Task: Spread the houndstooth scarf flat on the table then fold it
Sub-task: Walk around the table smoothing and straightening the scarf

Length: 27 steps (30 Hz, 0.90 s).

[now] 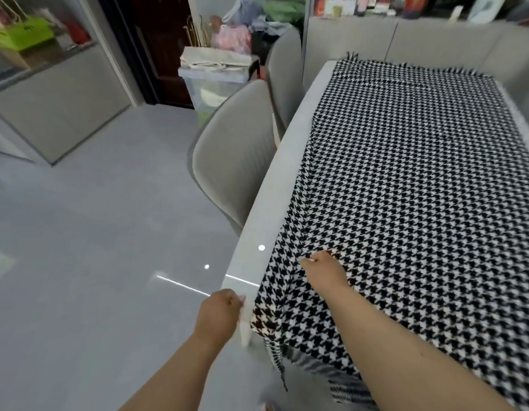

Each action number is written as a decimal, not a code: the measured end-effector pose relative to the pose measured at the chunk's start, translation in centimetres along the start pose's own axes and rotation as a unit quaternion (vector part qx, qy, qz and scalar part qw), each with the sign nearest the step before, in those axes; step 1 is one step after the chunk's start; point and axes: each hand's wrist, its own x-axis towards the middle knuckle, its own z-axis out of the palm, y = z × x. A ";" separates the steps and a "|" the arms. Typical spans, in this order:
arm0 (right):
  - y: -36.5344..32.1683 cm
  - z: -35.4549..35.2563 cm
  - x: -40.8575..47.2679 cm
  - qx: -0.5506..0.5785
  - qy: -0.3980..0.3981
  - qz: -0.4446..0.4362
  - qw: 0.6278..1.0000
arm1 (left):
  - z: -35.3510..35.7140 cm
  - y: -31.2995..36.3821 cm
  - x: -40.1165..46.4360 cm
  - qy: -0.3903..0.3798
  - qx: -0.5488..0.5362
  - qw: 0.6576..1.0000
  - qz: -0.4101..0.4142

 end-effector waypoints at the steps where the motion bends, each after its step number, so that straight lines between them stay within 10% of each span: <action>1: -0.1 0.2 -0.2 -0.032 -0.001 -0.010 0.999 | 0.0 0.7 -0.2 -0.003 0.011 1.000 0.018; 8: -2.1 2.1 -4.1 0.178 -0.216 -0.044 0.959 | 2.9 3.7 -1.4 -0.043 0.122 0.990 0.049; 18: -3.2 5.2 -4.6 0.194 -0.279 -0.023 0.940 | 2.7 4.5 -2.5 -0.015 0.103 0.994 -0.026; 27: 0.7 2.0 -4.9 0.074 -0.185 -0.097 0.975 | -0.1 -1.2 -1.2 0.062 -0.300 0.932 -0.193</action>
